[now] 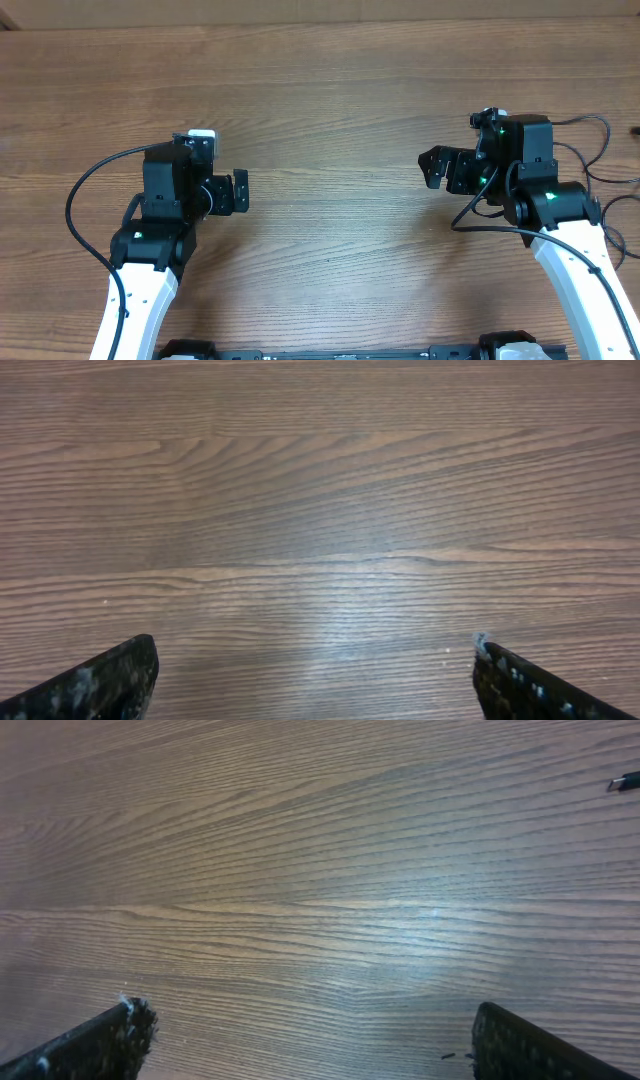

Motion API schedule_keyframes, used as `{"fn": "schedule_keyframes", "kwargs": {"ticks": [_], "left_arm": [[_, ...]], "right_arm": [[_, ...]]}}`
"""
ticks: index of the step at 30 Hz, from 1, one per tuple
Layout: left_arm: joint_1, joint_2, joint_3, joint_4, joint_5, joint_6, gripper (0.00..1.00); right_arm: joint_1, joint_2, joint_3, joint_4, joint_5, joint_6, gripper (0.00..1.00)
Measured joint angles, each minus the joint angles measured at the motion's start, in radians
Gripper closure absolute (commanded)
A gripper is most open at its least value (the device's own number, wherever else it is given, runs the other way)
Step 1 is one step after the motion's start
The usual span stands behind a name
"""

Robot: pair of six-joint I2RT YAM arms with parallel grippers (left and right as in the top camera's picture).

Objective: Untangle cables

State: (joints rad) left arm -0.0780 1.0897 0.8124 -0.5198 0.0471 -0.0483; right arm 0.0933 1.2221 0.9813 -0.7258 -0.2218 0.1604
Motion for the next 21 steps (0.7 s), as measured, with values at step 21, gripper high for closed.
{"fn": "schedule_keyframes", "kwargs": {"ticks": [21], "left_arm": [[0.000, -0.208, -0.096, 0.036, 0.024, -0.029, 0.00]], "right_arm": [[0.000, 0.000, 0.000, 0.000, 0.000, 0.000, 0.00]]}}
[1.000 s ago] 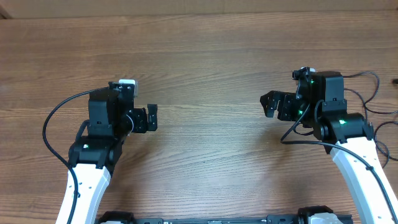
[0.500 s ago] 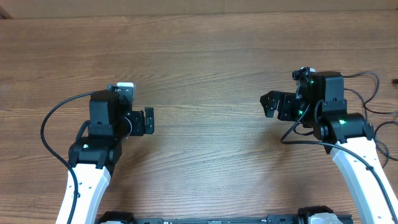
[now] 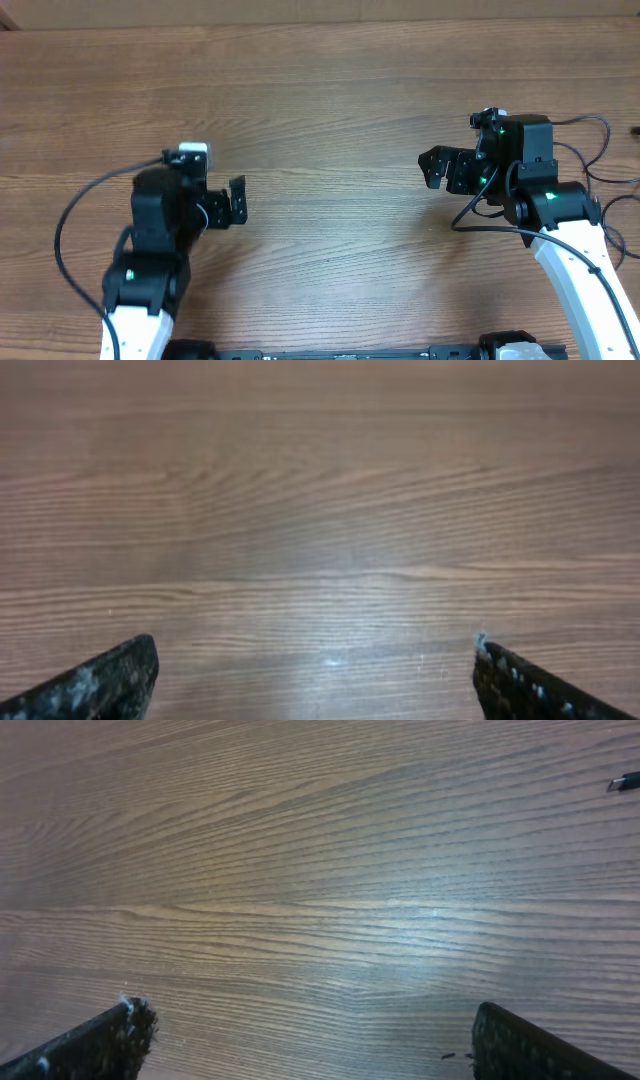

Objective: Untangle cables

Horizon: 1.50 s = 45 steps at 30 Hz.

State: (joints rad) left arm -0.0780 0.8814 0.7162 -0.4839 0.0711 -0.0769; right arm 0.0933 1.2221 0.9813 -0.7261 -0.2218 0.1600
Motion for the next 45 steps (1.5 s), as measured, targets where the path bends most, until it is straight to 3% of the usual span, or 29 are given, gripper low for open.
{"fn": "schedule_keyframes", "kwargs": {"ticks": [10, 15, 22, 36, 45], "left_arm": [[0.000, -0.312, -0.428, 0.459, 0.011, -0.002, 0.00], [0.000, -0.426, -0.533, 0.577, 0.013, -0.002, 0.00], [0.000, -0.525, -0.696, 0.867, 0.015, -0.002, 0.00], [0.000, -0.682, -0.706, 0.922, 0.015, -0.002, 0.00], [0.000, -0.866, -0.707, 0.711, -0.012, -0.002, 0.00]], "right_arm": [[0.000, 0.000, 0.000, 0.000, 0.000, 0.000, 0.00], [0.000, 0.000, 0.000, 0.000, 0.000, 0.000, 0.00], [0.000, 0.000, 0.000, 0.001, 0.000, 0.000, 0.00], [0.000, 0.000, 0.000, 0.000, 0.000, 0.000, 0.00], [0.000, 0.000, 0.000, 0.000, 0.000, 0.000, 0.00]]}}
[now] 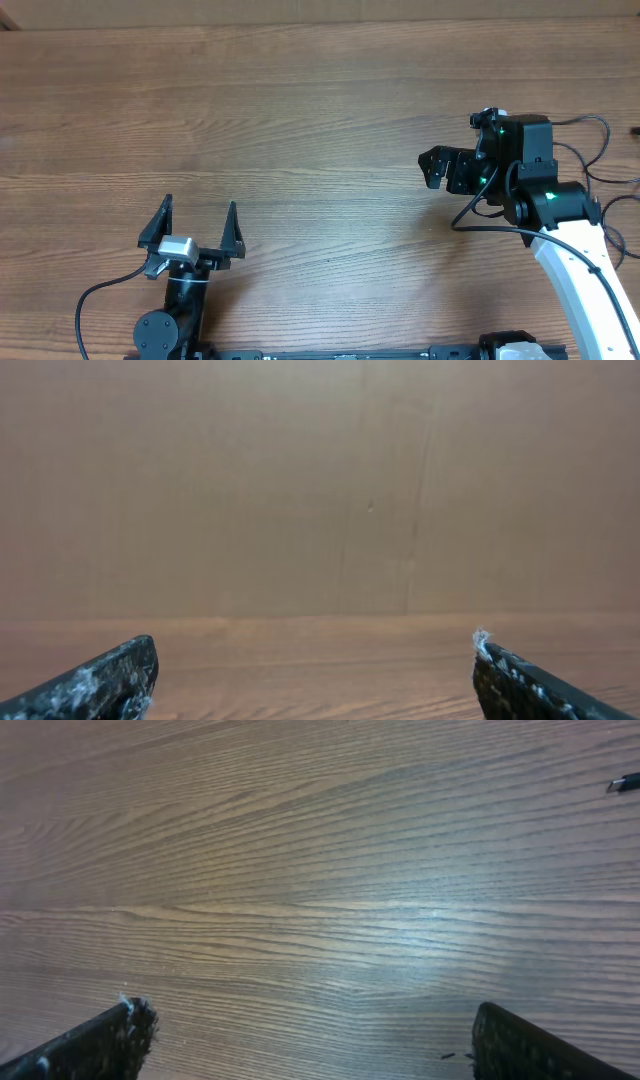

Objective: Untangle cables

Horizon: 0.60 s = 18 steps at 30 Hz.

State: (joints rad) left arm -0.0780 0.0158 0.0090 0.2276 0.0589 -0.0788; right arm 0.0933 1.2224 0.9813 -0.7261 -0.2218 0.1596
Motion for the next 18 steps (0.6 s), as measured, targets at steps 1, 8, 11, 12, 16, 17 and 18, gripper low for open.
{"fn": "schedule_keyframes", "kwargs": {"ticks": [1, 8, 11, 12, 16, 17, 18], "left_arm": [[0.000, 0.000, 0.000, -0.006, -0.005, 0.000, 0.00], [0.000, -0.005, 0.002, -0.255, -0.075, 0.001, 0.00], [0.000, -0.003, 0.000, -0.304, -0.090, 0.005, 0.00], [0.000, -0.003, 0.000, -0.305, -0.090, 0.006, 0.00], [0.000, -0.003, 0.000, -0.305, -0.094, 0.008, 0.00], [0.000, -0.003, 0.000, -0.305, -0.094, 0.008, 0.00], [0.000, -0.003, 0.000, -0.305, -0.094, 0.008, 0.00]], "right_arm": [[0.000, 0.000, 0.000, 0.000, 0.000, 0.001, 0.00], [0.000, 0.000, 0.000, 0.000, 0.000, 0.001, 0.00], [0.000, 0.000, 0.000, 0.000, 0.000, 0.001, 0.00], [0.000, 0.000, 0.000, 0.000, 0.000, 0.000, 0.00], [0.000, 0.000, 0.000, 0.000, 0.000, 0.001, 0.00], [0.000, 0.000, 0.000, 0.000, 0.000, 0.000, 0.00], [0.000, 0.000, 0.000, 0.000, 0.000, 0.000, 0.00]]}}
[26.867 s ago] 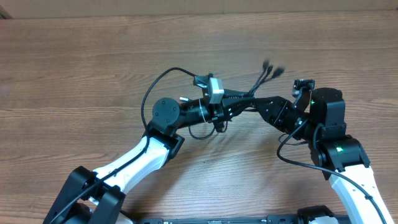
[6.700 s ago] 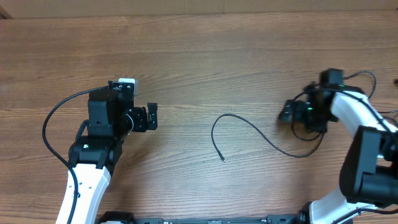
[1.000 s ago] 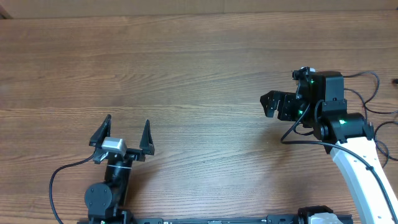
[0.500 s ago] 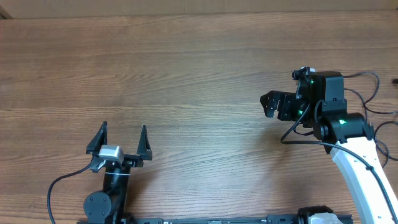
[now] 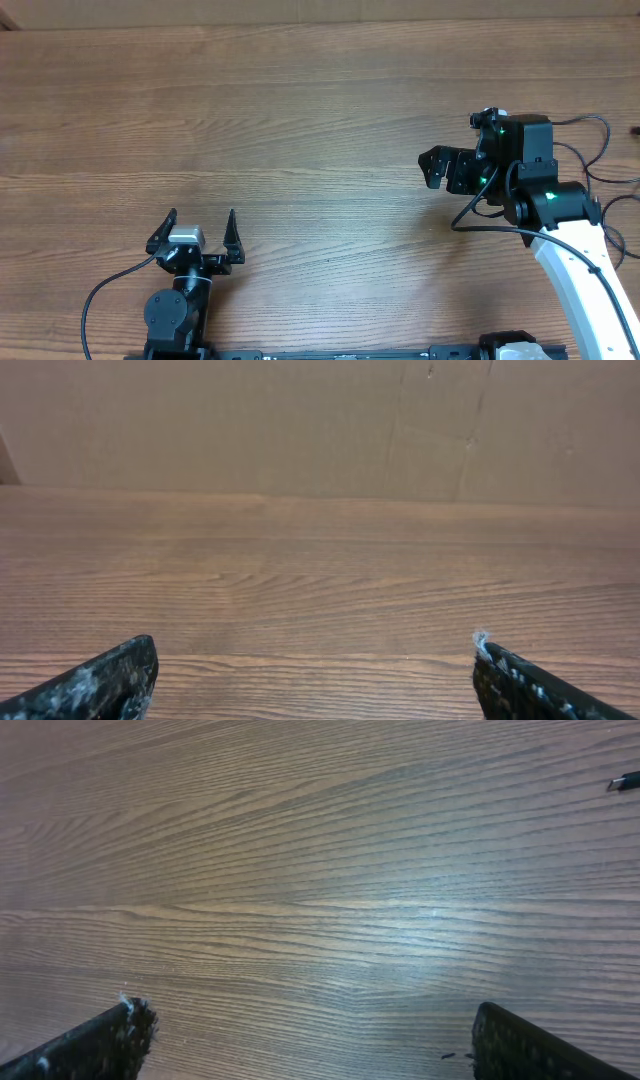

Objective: Untangle cables

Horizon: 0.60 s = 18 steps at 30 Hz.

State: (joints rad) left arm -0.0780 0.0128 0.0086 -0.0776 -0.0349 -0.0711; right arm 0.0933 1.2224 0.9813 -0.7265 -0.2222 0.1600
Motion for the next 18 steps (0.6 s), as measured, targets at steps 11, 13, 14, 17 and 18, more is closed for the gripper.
{"fn": "schedule_keyframes", "kwargs": {"ticks": [11, 13, 14, 17, 18], "left_arm": [[0.055, 0.000, 0.000, 0.000, 0.000, 0.000, 0.00], [0.055, 0.000, 0.000, 0.000, 0.000, 0.000, 0.00], [0.055, 0.000, 0.000, 0.000, 0.000, 0.000, 0.00], [0.055, 0.000, 0.000, 0.001, 0.000, 0.000, 0.00], [0.055, 0.000, 0.000, 0.000, 0.000, 0.000, 0.00]], "right_arm": [[0.000, 0.000, 0.000, 0.001, 0.000, 0.000, 0.00], [0.000, 0.000, 0.000, 0.001, 0.000, 0.000, 0.00], [0.000, 0.000, 0.000, 0.001, 0.000, 0.000, 0.00], [0.000, 0.000, 0.000, 0.001, 0.000, 0.000, 0.00], [0.000, 0.000, 0.000, 0.000, 0.000, 0.000, 0.00]]}}
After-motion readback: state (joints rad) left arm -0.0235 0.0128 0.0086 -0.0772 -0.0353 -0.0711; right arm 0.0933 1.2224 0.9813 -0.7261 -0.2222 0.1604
